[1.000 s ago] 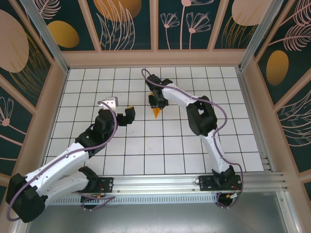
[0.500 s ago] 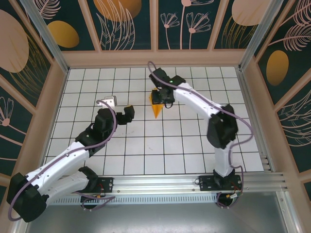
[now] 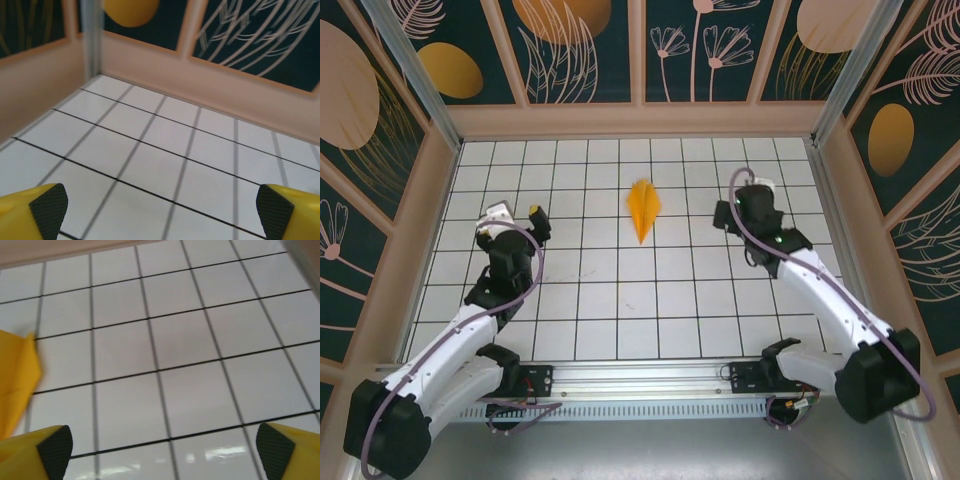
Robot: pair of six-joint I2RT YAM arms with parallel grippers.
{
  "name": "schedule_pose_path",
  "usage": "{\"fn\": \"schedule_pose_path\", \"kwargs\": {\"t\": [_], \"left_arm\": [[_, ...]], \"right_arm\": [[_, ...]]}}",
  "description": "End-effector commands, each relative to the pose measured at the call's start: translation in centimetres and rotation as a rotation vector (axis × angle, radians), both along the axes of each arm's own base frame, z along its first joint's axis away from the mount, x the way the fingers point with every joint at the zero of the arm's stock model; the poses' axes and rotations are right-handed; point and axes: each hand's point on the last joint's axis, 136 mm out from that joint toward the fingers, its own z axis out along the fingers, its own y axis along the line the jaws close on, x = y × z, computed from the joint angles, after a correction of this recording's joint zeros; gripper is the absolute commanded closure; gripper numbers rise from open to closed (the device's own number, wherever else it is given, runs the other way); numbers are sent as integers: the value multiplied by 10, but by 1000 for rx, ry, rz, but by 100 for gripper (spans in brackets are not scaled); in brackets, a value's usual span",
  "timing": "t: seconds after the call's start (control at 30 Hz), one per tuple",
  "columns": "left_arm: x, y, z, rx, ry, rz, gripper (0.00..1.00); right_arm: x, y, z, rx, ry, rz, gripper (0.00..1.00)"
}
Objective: Fold a paper plane with a square sheet of paper (fold left side to right side)
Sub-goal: Reset both arms
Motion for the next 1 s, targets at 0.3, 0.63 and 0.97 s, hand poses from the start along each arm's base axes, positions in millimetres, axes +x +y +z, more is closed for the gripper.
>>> {"fn": "schedule_pose_path", "kwargs": {"t": [0.3,0.63,0.97], "left_arm": [[5,43,-25,207,-79,132,1],[19,35,-48,296,-85,37,1],[34,9,-48,344,-131,-130,2]], "right_arm": [[8,-81,-60,-31,-367,-84,1],[38,-67,-54,-61,-506,61,1],[43,-82,-74,0,-482,34,1]]}}
